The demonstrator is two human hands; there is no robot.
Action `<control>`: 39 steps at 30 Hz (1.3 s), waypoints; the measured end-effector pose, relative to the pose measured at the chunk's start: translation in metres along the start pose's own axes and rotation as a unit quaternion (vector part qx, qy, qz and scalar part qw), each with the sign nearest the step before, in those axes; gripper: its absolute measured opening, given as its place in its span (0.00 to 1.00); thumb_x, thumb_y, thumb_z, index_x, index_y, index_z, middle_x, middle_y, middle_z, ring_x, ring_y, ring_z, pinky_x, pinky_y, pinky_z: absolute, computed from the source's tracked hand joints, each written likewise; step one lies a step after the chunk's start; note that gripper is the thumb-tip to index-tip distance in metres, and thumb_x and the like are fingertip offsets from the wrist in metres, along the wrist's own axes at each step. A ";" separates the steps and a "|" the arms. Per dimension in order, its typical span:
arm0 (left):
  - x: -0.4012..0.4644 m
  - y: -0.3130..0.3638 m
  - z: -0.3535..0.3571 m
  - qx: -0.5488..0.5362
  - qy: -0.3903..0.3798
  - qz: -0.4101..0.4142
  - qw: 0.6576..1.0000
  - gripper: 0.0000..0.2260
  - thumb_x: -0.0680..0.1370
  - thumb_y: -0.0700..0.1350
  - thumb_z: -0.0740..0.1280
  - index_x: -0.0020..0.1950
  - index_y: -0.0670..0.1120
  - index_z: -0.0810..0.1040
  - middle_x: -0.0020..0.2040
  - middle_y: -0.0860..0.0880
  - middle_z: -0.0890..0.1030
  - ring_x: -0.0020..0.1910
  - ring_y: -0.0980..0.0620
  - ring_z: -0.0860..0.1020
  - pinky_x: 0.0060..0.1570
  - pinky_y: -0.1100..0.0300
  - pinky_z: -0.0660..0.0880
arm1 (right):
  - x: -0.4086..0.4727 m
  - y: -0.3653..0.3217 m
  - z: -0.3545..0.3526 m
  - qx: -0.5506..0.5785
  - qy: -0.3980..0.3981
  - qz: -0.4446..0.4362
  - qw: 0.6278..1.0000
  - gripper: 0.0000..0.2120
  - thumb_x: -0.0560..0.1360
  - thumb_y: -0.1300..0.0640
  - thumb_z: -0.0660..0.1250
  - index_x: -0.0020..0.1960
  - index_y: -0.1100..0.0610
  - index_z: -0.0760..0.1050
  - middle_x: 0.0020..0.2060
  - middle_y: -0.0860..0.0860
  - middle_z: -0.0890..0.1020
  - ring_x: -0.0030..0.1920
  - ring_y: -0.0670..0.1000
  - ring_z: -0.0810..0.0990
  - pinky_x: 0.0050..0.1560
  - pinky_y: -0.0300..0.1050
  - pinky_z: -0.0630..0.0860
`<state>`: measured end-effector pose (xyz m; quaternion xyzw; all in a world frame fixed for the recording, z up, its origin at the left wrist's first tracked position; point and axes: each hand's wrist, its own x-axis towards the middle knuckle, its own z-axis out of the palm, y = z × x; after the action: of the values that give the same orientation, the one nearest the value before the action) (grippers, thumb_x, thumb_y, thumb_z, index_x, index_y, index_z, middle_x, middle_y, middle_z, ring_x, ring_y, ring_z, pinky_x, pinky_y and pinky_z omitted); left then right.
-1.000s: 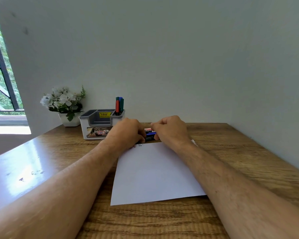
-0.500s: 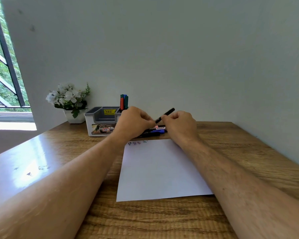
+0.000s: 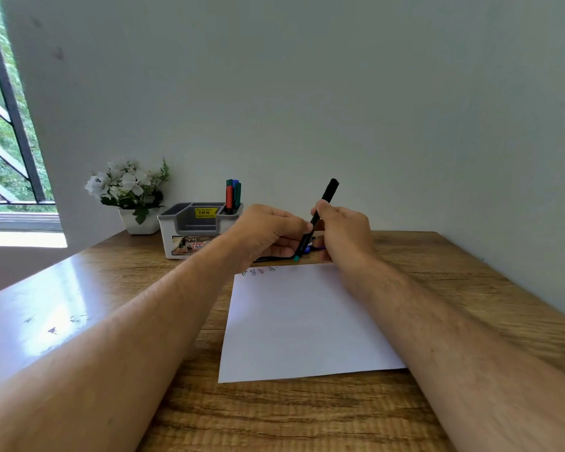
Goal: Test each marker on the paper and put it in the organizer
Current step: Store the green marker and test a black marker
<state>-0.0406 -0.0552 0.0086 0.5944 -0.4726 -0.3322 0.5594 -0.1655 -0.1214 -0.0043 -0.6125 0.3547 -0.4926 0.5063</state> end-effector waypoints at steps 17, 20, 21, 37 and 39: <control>0.003 0.002 -0.016 -0.181 0.003 0.083 0.980 0.11 0.83 0.43 0.60 0.59 0.44 0.81 0.53 0.47 0.85 0.48 0.51 0.81 0.48 0.58 0.78 | -0.017 -0.007 0.007 0.065 -0.225 0.058 0.970 0.13 0.81 0.52 0.61 0.46 0.56 0.81 0.25 0.49 0.71 0.20 0.47 0.63 0.21 0.37 0.60; 0.003 0.003 -0.017 -0.223 -0.022 0.083 0.971 0.13 0.84 0.39 0.57 0.60 0.43 0.80 0.53 0.46 0.85 0.52 0.50 0.82 0.43 0.59 0.79 | -0.019 -0.006 0.008 0.085 -0.249 0.079 0.962 0.16 0.83 0.52 0.59 0.44 0.57 0.80 0.25 0.50 0.72 0.21 0.47 0.67 0.21 0.37 0.64; 0.003 0.003 -0.017 -0.234 -0.027 0.082 0.968 0.13 0.84 0.38 0.56 0.60 0.43 0.79 0.53 0.45 0.85 0.53 0.50 0.82 0.42 0.59 0.79 | -0.019 -0.005 0.009 0.089 -0.257 0.086 0.959 0.15 0.83 0.52 0.58 0.46 0.57 0.80 0.25 0.49 0.72 0.21 0.47 0.67 0.21 0.37 0.64; 0.001 0.009 -0.016 -0.278 -0.004 0.137 0.951 0.14 0.84 0.38 0.55 0.59 0.45 0.79 0.54 0.47 0.85 0.59 0.49 0.81 0.59 0.52 0.76 | -0.024 -0.017 0.007 0.003 -0.212 0.063 0.975 0.22 0.81 0.40 0.60 0.37 0.55 0.75 0.22 0.47 0.66 0.20 0.46 0.59 0.20 0.36 0.59; 0.001 0.008 -0.015 -0.279 0.007 0.137 0.950 0.14 0.84 0.38 0.55 0.59 0.45 0.79 0.54 0.47 0.85 0.58 0.49 0.82 0.57 0.53 0.77 | -0.023 -0.016 0.006 0.002 -0.213 0.065 0.975 0.22 0.81 0.40 0.59 0.37 0.55 0.74 0.22 0.47 0.65 0.20 0.46 0.58 0.21 0.36 0.58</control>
<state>-0.0280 -0.0506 0.0192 0.3467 -0.4338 -0.3667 0.7465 -0.1665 -0.0941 0.0053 -0.6779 0.2764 -0.3175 0.6027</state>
